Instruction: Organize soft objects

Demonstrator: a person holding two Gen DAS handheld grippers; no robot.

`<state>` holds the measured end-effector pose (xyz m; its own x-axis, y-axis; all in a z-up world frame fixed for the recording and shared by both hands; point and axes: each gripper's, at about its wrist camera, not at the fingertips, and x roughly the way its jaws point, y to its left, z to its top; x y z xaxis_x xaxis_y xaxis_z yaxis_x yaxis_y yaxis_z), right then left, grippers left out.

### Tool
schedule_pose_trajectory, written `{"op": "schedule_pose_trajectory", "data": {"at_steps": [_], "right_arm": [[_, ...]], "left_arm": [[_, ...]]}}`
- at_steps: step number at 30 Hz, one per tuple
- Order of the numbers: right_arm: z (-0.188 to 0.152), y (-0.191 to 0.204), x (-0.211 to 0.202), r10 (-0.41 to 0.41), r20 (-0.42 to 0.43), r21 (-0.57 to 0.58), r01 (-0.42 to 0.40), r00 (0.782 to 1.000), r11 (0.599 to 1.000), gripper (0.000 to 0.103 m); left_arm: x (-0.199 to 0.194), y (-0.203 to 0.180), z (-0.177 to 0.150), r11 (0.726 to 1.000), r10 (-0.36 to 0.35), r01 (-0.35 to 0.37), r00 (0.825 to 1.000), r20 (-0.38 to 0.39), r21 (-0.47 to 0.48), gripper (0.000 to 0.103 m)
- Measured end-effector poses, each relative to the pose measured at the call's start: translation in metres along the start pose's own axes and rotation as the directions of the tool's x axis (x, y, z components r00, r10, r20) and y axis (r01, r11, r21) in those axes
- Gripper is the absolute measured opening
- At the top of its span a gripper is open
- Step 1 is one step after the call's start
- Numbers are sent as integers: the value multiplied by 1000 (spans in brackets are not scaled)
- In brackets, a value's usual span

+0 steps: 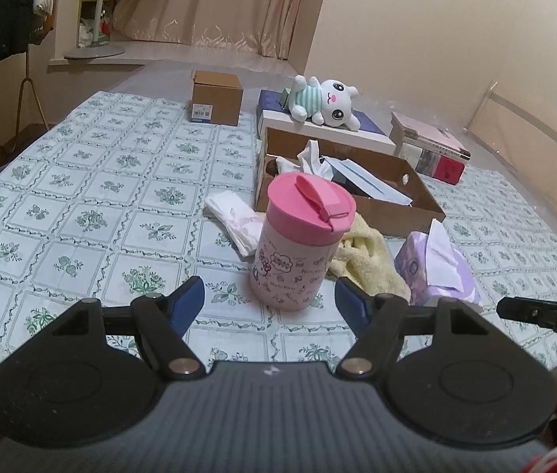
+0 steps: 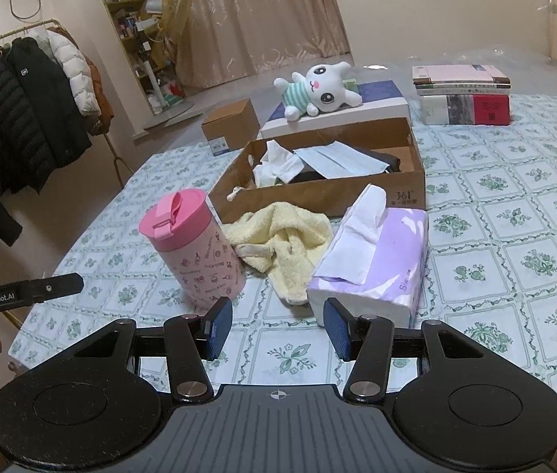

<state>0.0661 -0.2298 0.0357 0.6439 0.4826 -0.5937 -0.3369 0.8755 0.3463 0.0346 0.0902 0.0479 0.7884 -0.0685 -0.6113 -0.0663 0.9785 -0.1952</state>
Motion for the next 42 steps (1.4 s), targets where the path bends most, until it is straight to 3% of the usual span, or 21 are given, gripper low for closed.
{"op": "schedule_pose_trajectory", "data": {"at_steps": [22,33,42], "right_arm": [[2,-1,13,-27,-25,-29,26,999,999,51],[21,-4,24,-39,-33,-149,34,999,988,52],[52,-24,42,5,-83,-264,-27,997,964,52]], "left_arm": [[21,18,-5,999,-14,17,999,-51,48,70],[47,40,9,993,-45,53,996,-75,109,70],[74,57,24,974,-59,85,990,-127,212,70]]}}
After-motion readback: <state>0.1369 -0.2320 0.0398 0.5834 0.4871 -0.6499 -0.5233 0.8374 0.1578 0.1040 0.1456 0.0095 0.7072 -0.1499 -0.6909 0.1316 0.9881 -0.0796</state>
